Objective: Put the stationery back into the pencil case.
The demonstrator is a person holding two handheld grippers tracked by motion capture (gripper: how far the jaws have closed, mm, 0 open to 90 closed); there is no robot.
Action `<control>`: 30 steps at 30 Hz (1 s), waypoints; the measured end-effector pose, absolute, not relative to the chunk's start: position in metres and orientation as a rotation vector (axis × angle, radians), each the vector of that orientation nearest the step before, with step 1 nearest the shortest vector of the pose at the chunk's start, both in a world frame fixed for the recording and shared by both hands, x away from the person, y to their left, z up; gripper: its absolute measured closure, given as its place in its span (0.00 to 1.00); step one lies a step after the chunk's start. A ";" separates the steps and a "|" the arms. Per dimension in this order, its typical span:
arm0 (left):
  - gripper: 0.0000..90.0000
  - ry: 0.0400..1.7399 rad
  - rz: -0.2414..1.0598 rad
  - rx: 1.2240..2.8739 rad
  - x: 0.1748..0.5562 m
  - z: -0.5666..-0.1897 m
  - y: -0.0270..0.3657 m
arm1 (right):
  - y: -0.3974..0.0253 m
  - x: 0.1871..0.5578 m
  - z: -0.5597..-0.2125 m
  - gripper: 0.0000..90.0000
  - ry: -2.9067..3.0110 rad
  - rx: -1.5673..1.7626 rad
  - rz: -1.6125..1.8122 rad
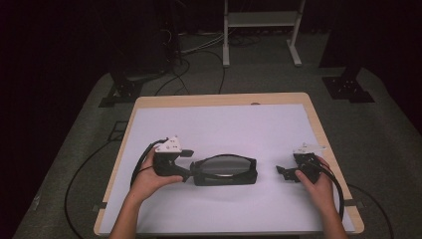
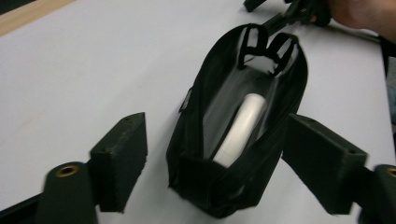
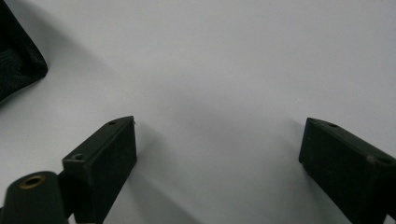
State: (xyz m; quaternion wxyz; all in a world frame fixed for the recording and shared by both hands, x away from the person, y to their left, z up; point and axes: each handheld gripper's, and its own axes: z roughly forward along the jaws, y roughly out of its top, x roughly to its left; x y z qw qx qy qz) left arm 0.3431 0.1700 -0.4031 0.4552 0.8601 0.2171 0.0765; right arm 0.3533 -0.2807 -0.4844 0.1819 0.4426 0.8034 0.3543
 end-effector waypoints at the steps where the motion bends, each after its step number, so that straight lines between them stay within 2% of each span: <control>1: 0.22 0.541 0.200 2.131 0.342 -0.404 0.172 | -0.281 0.353 -0.484 0.11 2.268 1.248 1.000; 11: 0.12 0.652 0.235 2.118 0.332 -0.410 0.198 | -0.281 0.353 -0.484 0.11 2.268 1.248 0.999; 30: 0.10 0.769 0.250 2.149 0.303 -0.441 0.233 | -0.281 0.353 -0.484 0.11 2.267 1.249 1.000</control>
